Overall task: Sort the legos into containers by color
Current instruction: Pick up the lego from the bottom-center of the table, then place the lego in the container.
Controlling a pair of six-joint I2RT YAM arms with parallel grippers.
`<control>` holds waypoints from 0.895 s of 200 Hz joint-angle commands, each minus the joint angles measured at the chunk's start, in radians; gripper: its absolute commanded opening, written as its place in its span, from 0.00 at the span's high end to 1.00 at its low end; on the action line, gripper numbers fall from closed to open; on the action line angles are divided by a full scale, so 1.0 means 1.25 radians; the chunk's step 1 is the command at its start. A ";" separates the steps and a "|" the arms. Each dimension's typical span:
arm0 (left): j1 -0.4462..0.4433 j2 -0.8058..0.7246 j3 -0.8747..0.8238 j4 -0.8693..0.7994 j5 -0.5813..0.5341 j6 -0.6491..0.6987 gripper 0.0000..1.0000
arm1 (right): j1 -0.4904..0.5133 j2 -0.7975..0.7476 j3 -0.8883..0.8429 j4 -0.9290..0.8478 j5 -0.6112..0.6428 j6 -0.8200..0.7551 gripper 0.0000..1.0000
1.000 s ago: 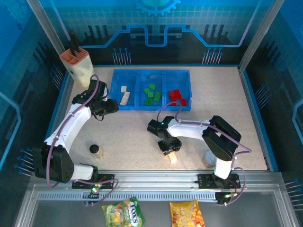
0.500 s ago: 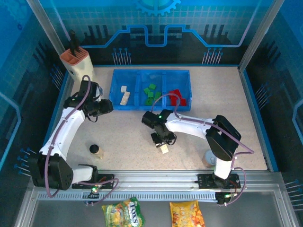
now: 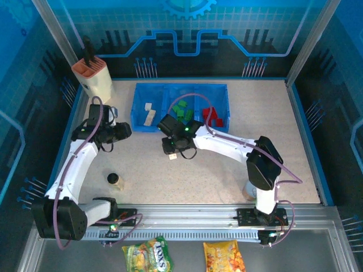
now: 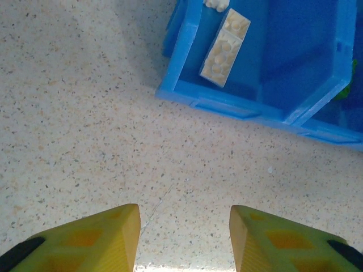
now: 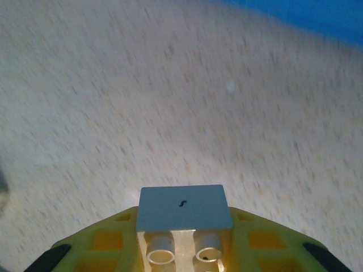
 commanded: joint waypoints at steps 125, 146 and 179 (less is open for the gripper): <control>0.034 -0.044 -0.028 0.042 0.027 0.020 0.54 | -0.040 0.346 0.496 0.122 0.211 -0.072 0.72; 0.033 -0.048 -0.029 0.048 0.027 0.018 0.54 | -0.038 0.434 0.593 0.063 0.291 -0.088 0.73; 0.033 -0.049 -0.029 0.048 0.027 0.015 0.54 | -0.038 0.518 0.682 0.008 0.400 -0.065 0.73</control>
